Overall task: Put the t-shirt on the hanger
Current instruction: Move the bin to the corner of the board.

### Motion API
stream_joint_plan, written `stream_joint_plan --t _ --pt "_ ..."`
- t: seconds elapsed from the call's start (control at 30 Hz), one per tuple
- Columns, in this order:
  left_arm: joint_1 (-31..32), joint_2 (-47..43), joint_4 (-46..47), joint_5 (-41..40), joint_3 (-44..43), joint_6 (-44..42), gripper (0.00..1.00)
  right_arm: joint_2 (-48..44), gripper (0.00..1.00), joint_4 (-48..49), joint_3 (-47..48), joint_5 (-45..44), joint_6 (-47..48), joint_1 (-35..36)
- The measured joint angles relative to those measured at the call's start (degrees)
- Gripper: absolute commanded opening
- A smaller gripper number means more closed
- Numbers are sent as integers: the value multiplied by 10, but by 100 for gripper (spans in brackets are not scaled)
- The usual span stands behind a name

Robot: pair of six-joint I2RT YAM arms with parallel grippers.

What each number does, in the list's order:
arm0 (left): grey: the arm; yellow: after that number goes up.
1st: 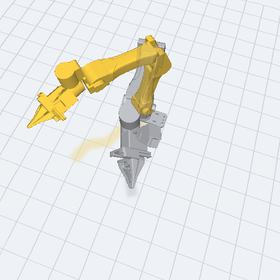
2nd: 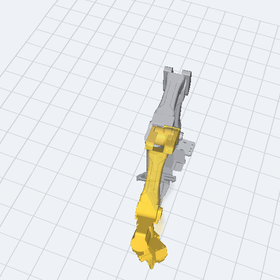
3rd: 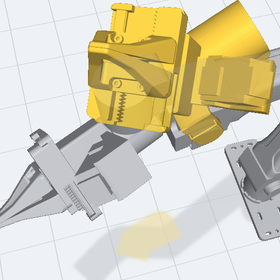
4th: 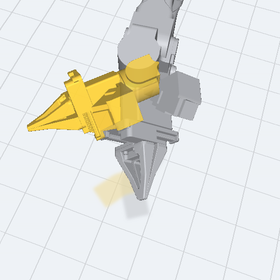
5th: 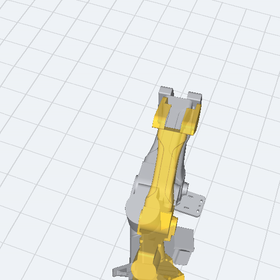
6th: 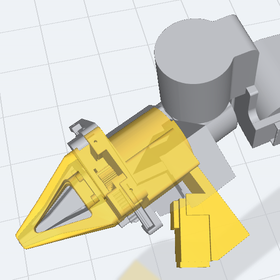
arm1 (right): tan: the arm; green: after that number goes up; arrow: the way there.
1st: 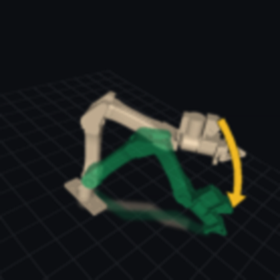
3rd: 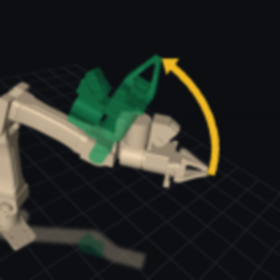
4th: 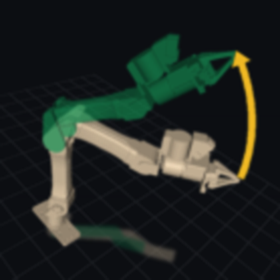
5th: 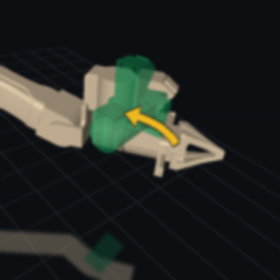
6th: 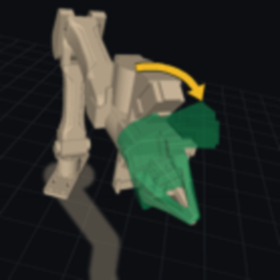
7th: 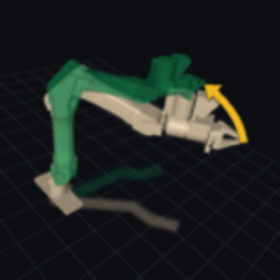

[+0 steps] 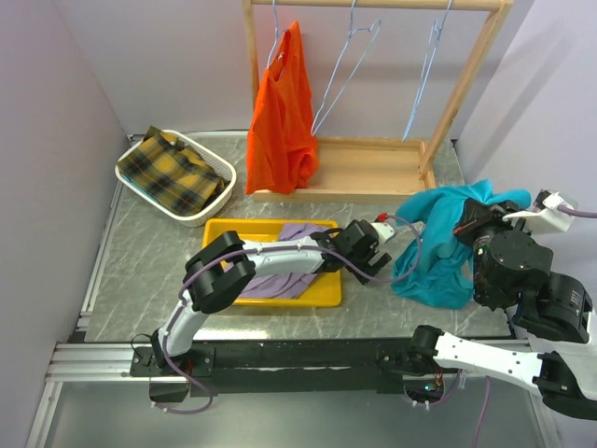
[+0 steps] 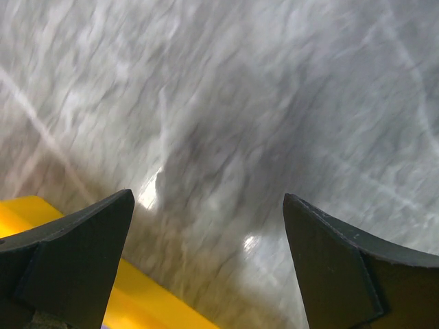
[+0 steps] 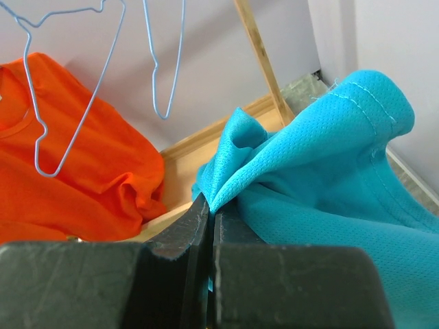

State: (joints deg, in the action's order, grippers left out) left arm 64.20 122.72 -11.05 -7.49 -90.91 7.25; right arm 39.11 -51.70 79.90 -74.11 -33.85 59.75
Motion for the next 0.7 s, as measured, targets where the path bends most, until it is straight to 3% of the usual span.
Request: stream_joint_plan --t 0.7 --pt "-10 -218 61 -9 298 122 97 1 0 12 -37 33 -13 0"
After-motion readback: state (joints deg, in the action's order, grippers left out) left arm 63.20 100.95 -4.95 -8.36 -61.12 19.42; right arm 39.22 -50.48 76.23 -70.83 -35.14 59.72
